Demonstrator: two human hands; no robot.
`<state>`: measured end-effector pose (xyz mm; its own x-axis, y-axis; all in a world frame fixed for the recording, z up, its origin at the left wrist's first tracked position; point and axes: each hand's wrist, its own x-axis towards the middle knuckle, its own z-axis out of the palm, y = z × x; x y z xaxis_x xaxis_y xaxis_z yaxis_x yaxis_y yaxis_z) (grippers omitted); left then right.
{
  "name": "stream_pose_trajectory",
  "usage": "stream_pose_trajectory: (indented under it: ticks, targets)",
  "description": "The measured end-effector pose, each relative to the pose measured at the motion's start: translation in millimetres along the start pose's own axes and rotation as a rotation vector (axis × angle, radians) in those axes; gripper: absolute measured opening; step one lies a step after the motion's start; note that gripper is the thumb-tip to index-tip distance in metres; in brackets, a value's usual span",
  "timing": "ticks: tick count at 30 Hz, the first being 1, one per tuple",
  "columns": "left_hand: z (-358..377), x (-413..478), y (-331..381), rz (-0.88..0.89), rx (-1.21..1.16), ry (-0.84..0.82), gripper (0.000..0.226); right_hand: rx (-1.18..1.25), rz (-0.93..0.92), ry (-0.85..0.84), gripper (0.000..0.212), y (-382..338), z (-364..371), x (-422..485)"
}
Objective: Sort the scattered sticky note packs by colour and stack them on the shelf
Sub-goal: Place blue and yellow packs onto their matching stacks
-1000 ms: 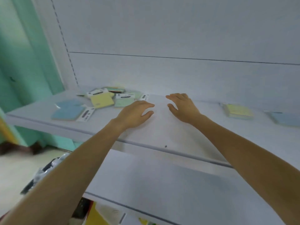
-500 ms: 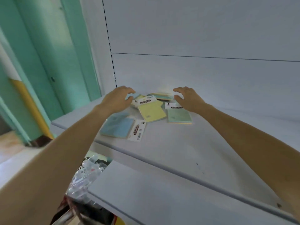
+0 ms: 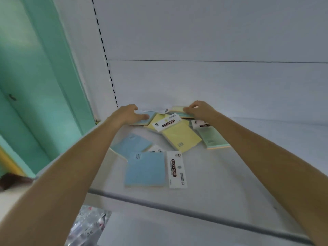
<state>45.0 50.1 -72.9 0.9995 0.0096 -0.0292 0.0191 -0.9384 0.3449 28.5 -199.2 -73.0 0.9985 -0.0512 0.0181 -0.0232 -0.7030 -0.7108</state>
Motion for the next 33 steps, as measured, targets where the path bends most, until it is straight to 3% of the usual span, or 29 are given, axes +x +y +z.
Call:
stream_pose_trajectory:
  ticks: [6,10,14,19,24,28,33]
  targets:
    - [0,13,-9,0.138,-0.194,-0.065,0.072,0.150,0.101,0.056,0.034,-8,-6,-12]
    - [-1,18,-17,0.225,-0.295,-0.024,0.069,0.164,0.101,0.216,0.044,-2,-5,-22]
    - [-10,20,-19,0.249,-0.451,-0.121,0.065,0.211,0.093,0.327,0.046,-2,-5,-30]
    - [-21,26,-25,0.216,-0.590,-0.206,0.041,0.233,0.112,0.247,0.045,-10,-12,-38]
    - [-25,21,-29,0.195,-0.679,-0.159,0.034,0.361,0.144,0.230,0.012,-15,-27,-45]
    - [-28,18,-34,0.214,-0.729,-0.126,0.037,0.367,0.172,0.065,0.032,-15,-36,-53]
    - [-27,17,-33,0.287,-0.791,-0.067,0.039,0.350,0.249,-0.076,0.038,-11,-36,-67]
